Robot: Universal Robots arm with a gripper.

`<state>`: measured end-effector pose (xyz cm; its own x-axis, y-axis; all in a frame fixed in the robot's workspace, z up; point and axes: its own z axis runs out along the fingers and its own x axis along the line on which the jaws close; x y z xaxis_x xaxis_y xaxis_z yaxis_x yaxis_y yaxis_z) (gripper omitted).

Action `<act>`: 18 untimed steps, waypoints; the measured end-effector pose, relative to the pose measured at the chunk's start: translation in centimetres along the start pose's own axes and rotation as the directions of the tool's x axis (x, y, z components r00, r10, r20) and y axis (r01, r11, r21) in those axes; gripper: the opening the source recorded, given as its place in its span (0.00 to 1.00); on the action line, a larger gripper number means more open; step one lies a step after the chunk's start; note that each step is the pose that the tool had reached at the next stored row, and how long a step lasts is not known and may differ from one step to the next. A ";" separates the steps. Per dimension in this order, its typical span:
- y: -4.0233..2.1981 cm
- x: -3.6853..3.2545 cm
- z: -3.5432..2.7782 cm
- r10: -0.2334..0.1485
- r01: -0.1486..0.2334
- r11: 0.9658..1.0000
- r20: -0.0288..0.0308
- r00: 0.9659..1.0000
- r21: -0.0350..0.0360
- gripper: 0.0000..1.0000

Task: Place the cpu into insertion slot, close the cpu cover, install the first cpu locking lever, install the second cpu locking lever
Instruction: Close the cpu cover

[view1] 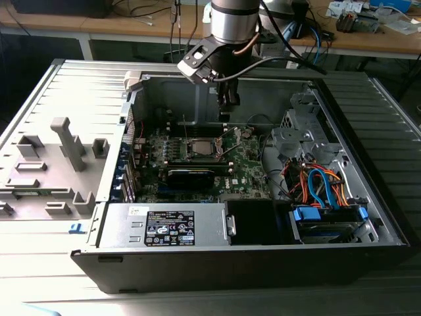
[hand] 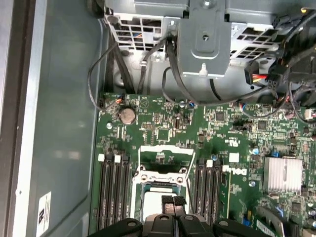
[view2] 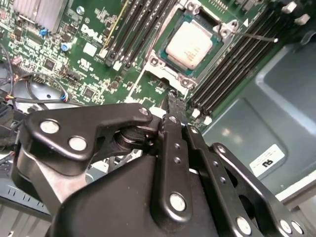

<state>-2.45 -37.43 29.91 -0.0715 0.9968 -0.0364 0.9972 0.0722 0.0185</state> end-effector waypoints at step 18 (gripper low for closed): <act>1.12 -0.18 0.94 0.000 0.000 1.000 0.000 1.000 0.001 0.11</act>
<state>-1.30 -37.57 29.00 -0.0715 0.9968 -0.0363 0.9972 0.0722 0.0171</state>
